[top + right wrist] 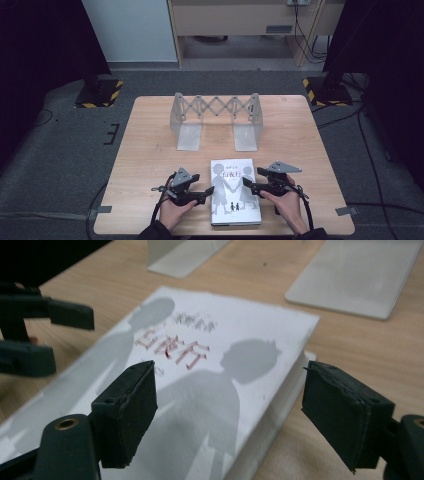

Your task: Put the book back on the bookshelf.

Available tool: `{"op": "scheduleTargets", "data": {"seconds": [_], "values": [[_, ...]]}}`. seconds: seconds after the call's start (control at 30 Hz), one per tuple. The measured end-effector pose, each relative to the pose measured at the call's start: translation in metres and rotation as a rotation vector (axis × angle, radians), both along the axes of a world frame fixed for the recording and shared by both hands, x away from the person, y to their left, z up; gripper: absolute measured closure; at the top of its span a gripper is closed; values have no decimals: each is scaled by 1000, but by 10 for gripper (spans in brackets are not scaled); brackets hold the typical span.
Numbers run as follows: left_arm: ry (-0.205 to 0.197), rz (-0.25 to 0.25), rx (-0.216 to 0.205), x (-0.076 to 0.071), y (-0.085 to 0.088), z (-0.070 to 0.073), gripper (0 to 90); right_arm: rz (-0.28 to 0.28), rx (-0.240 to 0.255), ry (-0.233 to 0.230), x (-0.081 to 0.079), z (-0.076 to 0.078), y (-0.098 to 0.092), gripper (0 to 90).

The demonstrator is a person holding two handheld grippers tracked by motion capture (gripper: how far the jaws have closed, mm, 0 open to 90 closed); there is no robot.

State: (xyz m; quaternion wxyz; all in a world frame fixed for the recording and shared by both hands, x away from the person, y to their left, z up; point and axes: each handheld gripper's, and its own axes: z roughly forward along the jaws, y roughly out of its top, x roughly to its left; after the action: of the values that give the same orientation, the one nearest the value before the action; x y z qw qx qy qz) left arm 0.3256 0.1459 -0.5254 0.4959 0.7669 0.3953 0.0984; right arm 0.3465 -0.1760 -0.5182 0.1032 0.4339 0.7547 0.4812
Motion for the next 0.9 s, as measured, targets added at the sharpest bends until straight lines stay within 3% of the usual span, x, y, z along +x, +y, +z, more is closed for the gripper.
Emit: {"op": "scheduleTargets", "data": {"seconds": [0.1,0.33,0.43,0.7,0.9], "values": [[-8,16,1,0,3,1,228,9,10,24,-1,-7,3,229],[-4,54,13,3,10,1,238,6,17,25,-1,-6,7,230],[-2,57,11,3,10,0,237,9,20,0,-1,-1,6,230],[2,56,15,3,10,0,236,9,103,-55,1,18,12,244],[0,57,15,3,11,0,235,-5,41,-23,3,6,11,232]]}}
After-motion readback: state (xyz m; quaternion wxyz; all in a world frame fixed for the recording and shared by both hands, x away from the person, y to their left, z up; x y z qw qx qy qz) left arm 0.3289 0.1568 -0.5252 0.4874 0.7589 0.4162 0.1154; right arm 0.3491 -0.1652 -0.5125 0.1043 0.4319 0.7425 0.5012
